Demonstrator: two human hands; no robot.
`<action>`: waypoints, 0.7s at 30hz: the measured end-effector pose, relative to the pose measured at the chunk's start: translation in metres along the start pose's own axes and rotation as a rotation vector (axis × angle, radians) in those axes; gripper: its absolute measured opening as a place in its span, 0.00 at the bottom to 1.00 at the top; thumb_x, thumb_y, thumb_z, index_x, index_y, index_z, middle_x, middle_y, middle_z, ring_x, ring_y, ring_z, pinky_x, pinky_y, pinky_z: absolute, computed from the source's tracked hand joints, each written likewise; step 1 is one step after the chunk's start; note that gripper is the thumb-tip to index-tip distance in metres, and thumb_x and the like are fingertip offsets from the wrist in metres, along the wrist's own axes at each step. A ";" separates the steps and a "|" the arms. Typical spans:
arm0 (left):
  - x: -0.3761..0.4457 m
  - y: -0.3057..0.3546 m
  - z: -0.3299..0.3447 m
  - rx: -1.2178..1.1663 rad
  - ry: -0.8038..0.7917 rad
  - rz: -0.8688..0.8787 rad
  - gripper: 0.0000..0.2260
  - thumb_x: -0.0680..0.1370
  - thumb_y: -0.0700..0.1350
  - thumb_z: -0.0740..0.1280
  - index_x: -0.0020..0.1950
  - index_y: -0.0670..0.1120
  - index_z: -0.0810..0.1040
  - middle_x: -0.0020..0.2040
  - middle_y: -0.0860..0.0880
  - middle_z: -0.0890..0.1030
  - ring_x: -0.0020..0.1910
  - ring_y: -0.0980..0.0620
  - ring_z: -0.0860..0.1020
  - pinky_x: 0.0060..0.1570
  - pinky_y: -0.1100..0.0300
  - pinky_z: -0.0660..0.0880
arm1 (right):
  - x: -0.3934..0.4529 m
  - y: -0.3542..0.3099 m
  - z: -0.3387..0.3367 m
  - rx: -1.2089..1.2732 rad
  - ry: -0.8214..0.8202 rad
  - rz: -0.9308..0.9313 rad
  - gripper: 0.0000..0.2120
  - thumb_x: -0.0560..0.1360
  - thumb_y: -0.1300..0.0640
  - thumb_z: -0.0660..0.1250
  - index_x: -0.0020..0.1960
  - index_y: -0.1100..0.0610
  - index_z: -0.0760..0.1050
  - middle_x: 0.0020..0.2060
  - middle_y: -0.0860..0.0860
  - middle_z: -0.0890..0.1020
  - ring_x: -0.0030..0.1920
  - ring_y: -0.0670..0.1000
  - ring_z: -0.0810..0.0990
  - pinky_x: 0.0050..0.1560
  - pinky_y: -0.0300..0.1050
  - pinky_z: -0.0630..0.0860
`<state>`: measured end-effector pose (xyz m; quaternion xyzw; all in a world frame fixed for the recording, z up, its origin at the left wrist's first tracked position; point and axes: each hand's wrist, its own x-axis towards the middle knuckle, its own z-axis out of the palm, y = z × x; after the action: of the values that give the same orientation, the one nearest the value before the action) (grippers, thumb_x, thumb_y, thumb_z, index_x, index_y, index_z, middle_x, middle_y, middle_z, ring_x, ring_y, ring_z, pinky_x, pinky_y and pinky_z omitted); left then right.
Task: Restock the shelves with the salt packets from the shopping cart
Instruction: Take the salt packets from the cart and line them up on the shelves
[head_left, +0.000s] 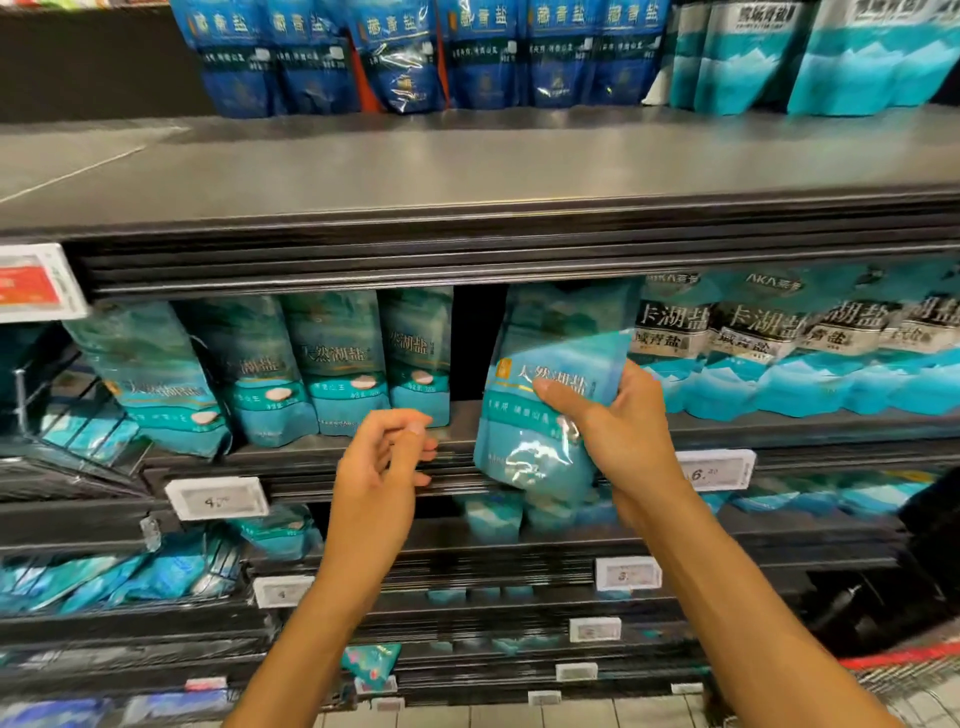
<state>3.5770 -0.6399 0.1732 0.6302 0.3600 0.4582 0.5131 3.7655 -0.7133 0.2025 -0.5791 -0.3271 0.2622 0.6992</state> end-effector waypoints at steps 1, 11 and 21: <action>0.000 0.000 -0.004 0.000 0.029 0.002 0.07 0.82 0.43 0.62 0.50 0.48 0.79 0.40 0.55 0.83 0.43 0.59 0.81 0.38 0.64 0.79 | 0.006 0.000 0.004 -0.064 0.027 -0.039 0.08 0.71 0.62 0.76 0.47 0.54 0.82 0.44 0.50 0.87 0.45 0.51 0.86 0.47 0.49 0.83; -0.012 0.004 -0.029 -0.105 0.094 -0.009 0.08 0.83 0.42 0.60 0.52 0.44 0.78 0.41 0.48 0.81 0.35 0.50 0.79 0.29 0.59 0.77 | 0.049 0.027 0.056 -0.539 0.107 -0.091 0.18 0.72 0.51 0.75 0.52 0.65 0.80 0.49 0.61 0.82 0.51 0.61 0.81 0.50 0.59 0.78; -0.012 -0.003 -0.031 -0.125 0.070 -0.009 0.09 0.83 0.41 0.59 0.50 0.46 0.79 0.42 0.47 0.81 0.34 0.50 0.79 0.28 0.58 0.76 | 0.038 0.027 0.052 -0.471 0.033 -0.120 0.15 0.73 0.51 0.73 0.52 0.62 0.82 0.47 0.55 0.84 0.49 0.51 0.81 0.48 0.50 0.79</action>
<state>3.5439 -0.6406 0.1697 0.5790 0.3510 0.4993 0.5407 3.7512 -0.6465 0.1874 -0.7100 -0.4015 0.1270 0.5644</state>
